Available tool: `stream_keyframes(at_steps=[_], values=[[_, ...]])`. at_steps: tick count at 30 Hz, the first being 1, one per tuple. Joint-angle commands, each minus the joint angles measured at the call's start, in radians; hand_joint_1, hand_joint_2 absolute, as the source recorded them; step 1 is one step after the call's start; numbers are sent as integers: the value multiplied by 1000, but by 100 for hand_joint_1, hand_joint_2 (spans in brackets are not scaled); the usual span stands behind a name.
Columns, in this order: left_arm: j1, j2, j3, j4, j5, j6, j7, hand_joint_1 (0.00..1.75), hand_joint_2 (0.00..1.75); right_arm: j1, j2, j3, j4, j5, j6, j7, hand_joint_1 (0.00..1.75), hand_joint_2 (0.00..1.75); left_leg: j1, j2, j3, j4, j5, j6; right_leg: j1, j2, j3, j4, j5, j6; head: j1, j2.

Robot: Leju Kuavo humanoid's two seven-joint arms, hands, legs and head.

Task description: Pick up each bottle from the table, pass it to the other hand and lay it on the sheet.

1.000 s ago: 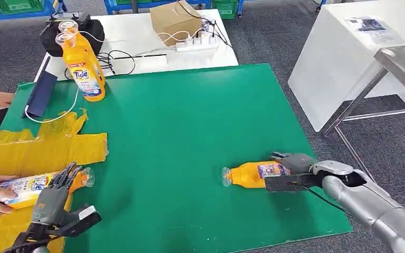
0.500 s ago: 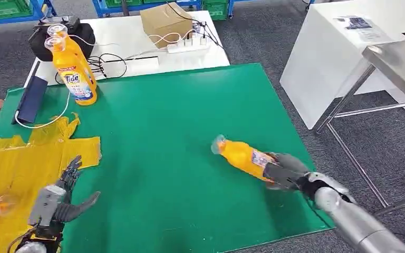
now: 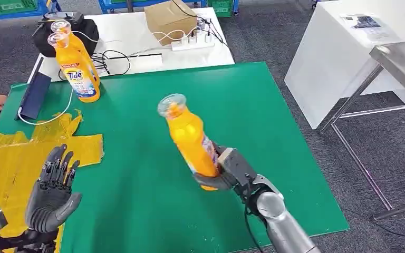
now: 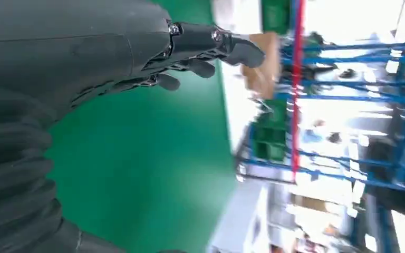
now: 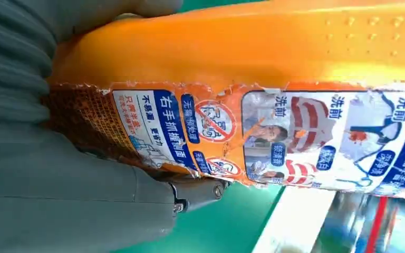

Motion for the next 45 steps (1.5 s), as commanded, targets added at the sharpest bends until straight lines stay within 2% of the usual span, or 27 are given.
stream_keyframes(at_steps=[1,3,10,14,19,23,27,29,34,35,45], values=[[-63,-4,-126,14,-21,23,1,0,175,-120,121,232,164,-6,12,16,175,175,1,-2,2,0,0,1,1,3,1,0,0,-2,0,0],[-80,-3,-134,38,-17,20,7,0,175,-143,142,282,208,-4,6,14,175,175,1,-2,3,-1,0,1,1,4,1,0,0,-2,0,0],[-81,-3,-135,40,-17,19,7,0,175,-147,137,282,211,-4,5,14,175,175,0,-3,2,-1,0,1,0,2,1,0,0,-2,0,0],[-119,3,-156,88,-47,9,4,0,175,-207,188,402,267,-8,43,24,175,175,0,-3,4,-1,0,2,0,4,2,0,0,-3,0,0],[-155,16,-184,152,-76,-12,-1,0,175,-241,225,532,300,-42,28,55,175,175,0,-3,4,-2,0,1,0,4,1,0,0,-3,0,0],[-164,27,-198,164,-95,-19,-2,0,175,-250,219,544,315,-63,25,51,175,175,1,-6,5,-2,0,2,1,4,3,0,-1,-4,0,0],[-172,76,-231,209,-133,-53,-3,0,175,-263,215,557,334,-83,22,47,175,175,0,-4,1,-1,1,1,0,1,0,0,0,-2,0,0],[-174,107,-251,231,-162,-79,-21,0,175,-281,216,570,342,-85,30,46,175,175,0,-6,5,-2,0,2,0,3,3,-1,-1,-4,0,0],[-179,110,-255,246,-173,-84,-33,0,175,-306,214,569,352,-97,45,47,175,175,0,-3,2,-1,0,1,0,2,0,1,0,-3,0,0],[-179,106,-254,244,-173,-87,-33,175,175,-310,215,572,360,-101,45,45,175,175,0,-3,1,-1,1,1,0,2,0,0,0,-2,0,0],[-182,105,-250,238,-195,-89,-54,175,175,-315,211,585,371,-114,42,42,175,175,0,-5,3,-1,0,2,0,2,2,1,-1,-3,0,0]])
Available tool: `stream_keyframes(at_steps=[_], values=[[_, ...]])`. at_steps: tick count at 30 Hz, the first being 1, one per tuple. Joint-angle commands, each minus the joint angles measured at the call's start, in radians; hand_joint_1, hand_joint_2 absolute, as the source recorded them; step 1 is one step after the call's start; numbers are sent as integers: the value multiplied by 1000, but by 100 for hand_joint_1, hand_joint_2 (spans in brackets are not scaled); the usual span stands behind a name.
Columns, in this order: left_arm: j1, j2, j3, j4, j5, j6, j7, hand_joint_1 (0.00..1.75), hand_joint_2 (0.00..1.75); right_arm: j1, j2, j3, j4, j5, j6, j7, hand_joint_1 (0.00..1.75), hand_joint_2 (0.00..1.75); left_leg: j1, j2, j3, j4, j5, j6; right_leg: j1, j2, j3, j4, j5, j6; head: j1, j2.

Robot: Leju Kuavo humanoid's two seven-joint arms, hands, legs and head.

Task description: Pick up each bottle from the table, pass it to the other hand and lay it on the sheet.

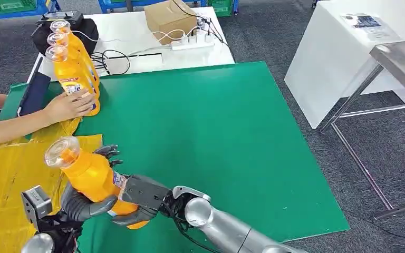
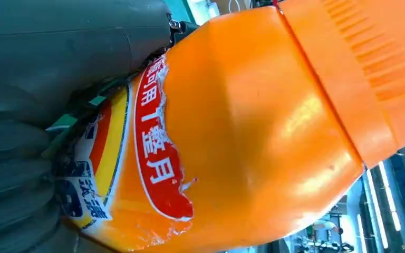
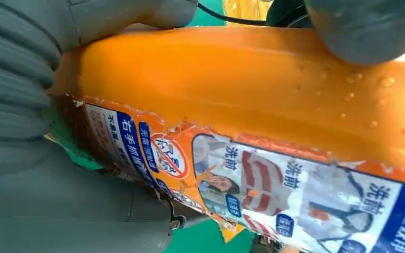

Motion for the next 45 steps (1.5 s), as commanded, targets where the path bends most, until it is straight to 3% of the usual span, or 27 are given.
stream_keyframes(at_steps=[1,12,16,17,18,23,26,27,31,35,45], values=[[-29,21,-52,86,-24,-8,2,175,175,-63,-2,83,52,-4,15,-6,175,175,0,-5,3,-1,0,2,0,2,3,0,-1,-3,0,0],[-25,18,-47,80,-24,-8,-2,175,175,-60,-6,80,52,-6,7,-9,175,175,0,-4,2,-1,0,2,0,2,2,0,0,-2,0,0],[-9,14,-30,55,-32,9,-12,175,175,-55,-16,71,42,54,-54,-22,175,175,0,-3,2,-1,0,1,0,1,1,0,0,-1,0,0],[-3,16,-22,45,-41,22,-15,175,175,-56,-22,69,35,86,-90,-22,7,175,0,-5,4,-1,-1,2,0,2,3,0,-1,-3,0,0],[6,19,-8,28,-50,39,-19,175,175,-50,-25,51,27,102,-106,-15,0,175,0,-3,3,-1,0,2,0,2,2,0,0,-2,0,0],[17,53,141,-55,-434,356,-62,175,175,-9,-110,-75,-103,151,-127,-14,0,175,1,-3,1,0,-1,2,1,2,1,0,0,-2,0,0],[31,107,229,-43,-947,686,-7,175,175,29,-159,-138,-211,177,-115,-38,0,175,1,-3,1,0,0,1,1,2,1,0,0,-2,0,0],[44,127,259,-23,-1025,713,23,175,175,26,-183,-139,-244,192,-102,-32,0,0,1,-4,4,0,-1,2,1,3,3,0,-1,-3,0,0],[95,167,334,51,-1216,816,62,175,175,25,-226,-177,-329,164,-75,-37,0,0,0,-1,2,-1,-1,1,0,4,1,0,0,-2,0,0],[135,188,362,80,-1327,829,82,175,175,43,-256,-211,-392,139,-71,-48,0,0,0,-2,3,-1,-1,2,-1,2,2,0,-1,-2,0,0],[131,271,313,197,-1464,783,116,175,175,39,-264,-212,-400,128,-65,-55,0,0,0,-5,4,-1,0,2,0,2,3,0,-1,-3,0,0]])
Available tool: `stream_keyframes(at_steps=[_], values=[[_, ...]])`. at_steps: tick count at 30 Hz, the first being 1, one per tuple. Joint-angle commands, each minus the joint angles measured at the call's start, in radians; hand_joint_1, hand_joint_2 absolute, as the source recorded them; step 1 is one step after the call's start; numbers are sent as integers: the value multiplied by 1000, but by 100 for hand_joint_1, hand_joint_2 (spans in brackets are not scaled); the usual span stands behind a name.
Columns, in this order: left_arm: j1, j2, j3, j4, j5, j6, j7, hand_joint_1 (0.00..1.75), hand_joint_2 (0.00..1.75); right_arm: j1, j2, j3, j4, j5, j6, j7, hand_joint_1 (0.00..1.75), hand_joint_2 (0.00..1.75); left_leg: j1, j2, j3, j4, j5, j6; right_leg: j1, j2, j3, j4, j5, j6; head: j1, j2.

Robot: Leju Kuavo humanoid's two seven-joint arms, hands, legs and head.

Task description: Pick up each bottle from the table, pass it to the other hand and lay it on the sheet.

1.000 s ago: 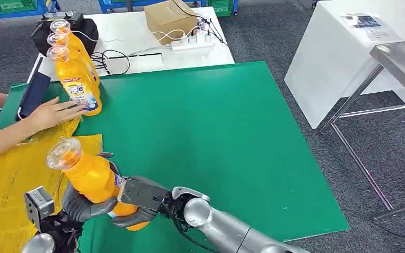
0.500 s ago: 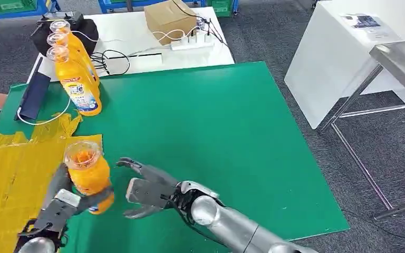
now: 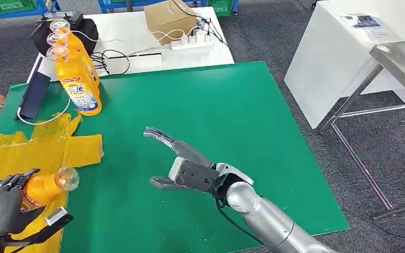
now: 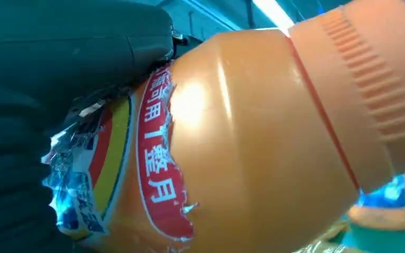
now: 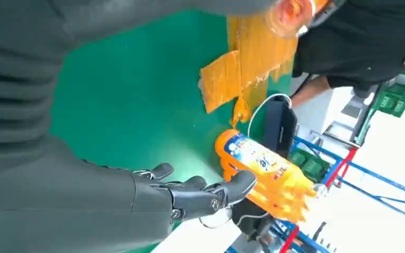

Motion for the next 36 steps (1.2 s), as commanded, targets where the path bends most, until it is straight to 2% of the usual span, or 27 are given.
stream_keyframes(at_steps=[1,6,7,8,12,24,27,28,30,32,33,35,36], values=[[-19,77,-42,190,-77,-34,7,175,175,-21,-35,0,-16,-6,8,-5,0,0,0,-4,3,-1,0,1,0,1,3,0,-1,-2,0,0],[-24,129,-176,270,-92,-37,-3,175,175,-49,-28,5,14,-23,16,-11,0,0,0,-4,4,-2,0,2,-1,1,3,0,-1,-2,0,0],[-24,144,-225,283,-94,-24,-7,147,175,-59,-24,8,25,-29,19,-13,0,0,-1,-4,4,-2,0,2,-1,1,3,0,-1,-2,0,0],[-22,145,-251,284,-76,-6,-19,0,175,-65,-21,9,33,-29,19,-13,0,0,-1,-4,3,-2,1,2,-1,0,2,0,0,-2,0,0],[-17,139,-323,238,-25,17,-7,0,175,-74,-11,9,51,-32,14,-14,0,0,-1,-4,4,-2,0,2,-1,2,4,0,-1,-2,0,0],[8,131,-316,152,29,11,-17,0,175,-62,-10,3,54,-36,11,-14,0,0,0,-2,1,0,0,1,0,1,1,0,0,-1,0,0],[18,107,-292,101,45,23,-21,0,175,-53,-9,-3,52,-31,8,-14,0,0,0,-3,1,0,0,1,0,1,1,0,0,-1,0,0],[22,91,-280,82,29,37,-9,0,0,-49,-9,-4,48,-27,8,-14,0,0,0,-4,3,0,-1,2,0,2,3,0,-1,-2,0,0],[34,27,-236,-7,10,72,16,0,0,-23,-24,1,9,45,-27,-29,0,0,0,-4,1,0,0,2,0,1,2,0,0,-1,0,0],[38,-24,-203,-83,42,96,24,0,0,11,-34,-12,-26,49,-24,-29,0,0,1,-5,2,0,0,2,0,1,3,-1,-1,-1,0,0],[32,-108,-163,-159,268,98,-47,0,0,57,-37,-34,-66,79,-45,-55,0,0,0,-4,0,0,0,2,0,0,2,0,0,-1,0,0],[16,-198,-112,-282,654,-42,-188,0,0,157,-21,-91,-147,124,-92,-137,0,0,1,-8,1,0,0,2,0,-3,3,-1,-1,-1,0,0],[8,-235,-77,-346,923,-189,-268,0,0,205,-1,-126,-191,136,-120,-181,0,0,1,-8,-1,0,0,2,1,-4,2,-1,-1,-1,0,0]])
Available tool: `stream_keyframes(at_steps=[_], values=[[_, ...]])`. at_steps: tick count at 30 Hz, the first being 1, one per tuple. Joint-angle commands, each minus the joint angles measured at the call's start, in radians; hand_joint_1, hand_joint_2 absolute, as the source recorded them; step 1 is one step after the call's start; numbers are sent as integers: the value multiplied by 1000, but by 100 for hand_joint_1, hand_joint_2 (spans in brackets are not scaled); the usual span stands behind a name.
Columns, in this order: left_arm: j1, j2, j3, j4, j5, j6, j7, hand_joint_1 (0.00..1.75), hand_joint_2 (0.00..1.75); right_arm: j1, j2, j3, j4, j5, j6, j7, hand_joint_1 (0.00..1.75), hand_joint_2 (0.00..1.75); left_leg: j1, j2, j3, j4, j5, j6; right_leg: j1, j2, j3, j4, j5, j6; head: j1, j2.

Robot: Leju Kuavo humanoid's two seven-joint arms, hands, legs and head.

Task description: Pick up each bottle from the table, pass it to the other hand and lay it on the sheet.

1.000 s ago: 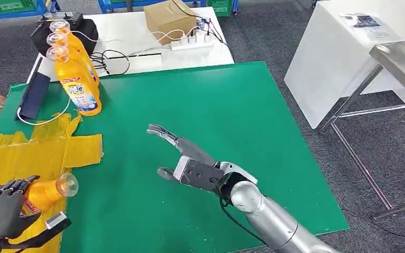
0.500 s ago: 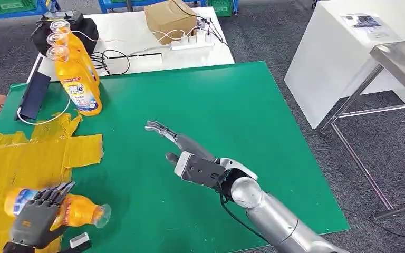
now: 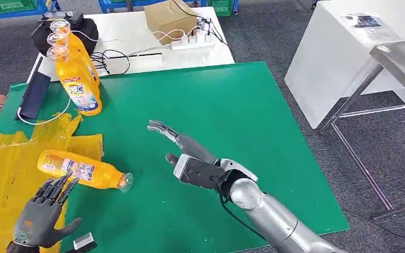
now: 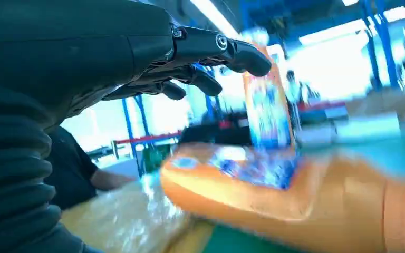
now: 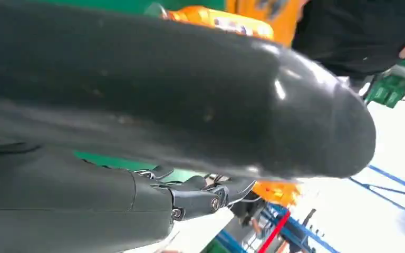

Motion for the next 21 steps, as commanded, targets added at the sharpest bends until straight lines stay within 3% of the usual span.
stream_keyframes(at_steps=[1,3,9,15,21], values=[[-15,-320,222,-428,1021,-372,-298,0,0,242,32,-142,-208,99,-112,-170,0,0,2,-11,1,1,-1,3,1,-5,4,-1,-2,-1,0,0],[-8,-343,300,-471,1112,-521,-340,0,0,258,45,-164,-243,113,-116,-185,0,0,1,-7,-2,2,-1,2,1,-3,1,0,-2,-1,0,0],[0,-389,333,-485,1167,-672,-386,0,0,274,76,-213,-268,111,-119,-224,0,0,0,-3,0,0,-1,1,0,1,0,0,0,-2,0,0],[35,-387,262,-504,1190,-726,-362,0,0,270,80,-227,-274,97,-83,-233,0,0,0,-2,0,-1,-1,1,0,2,0,-1,0,-1,0,0],[44,-373,276,-511,1207,-739,-361,0,0,275,80,-238,-279,76,-67,-242,0,0,0,-3,1,-1,-1,1,0,1,1,-1,-1,-2,0,0]])
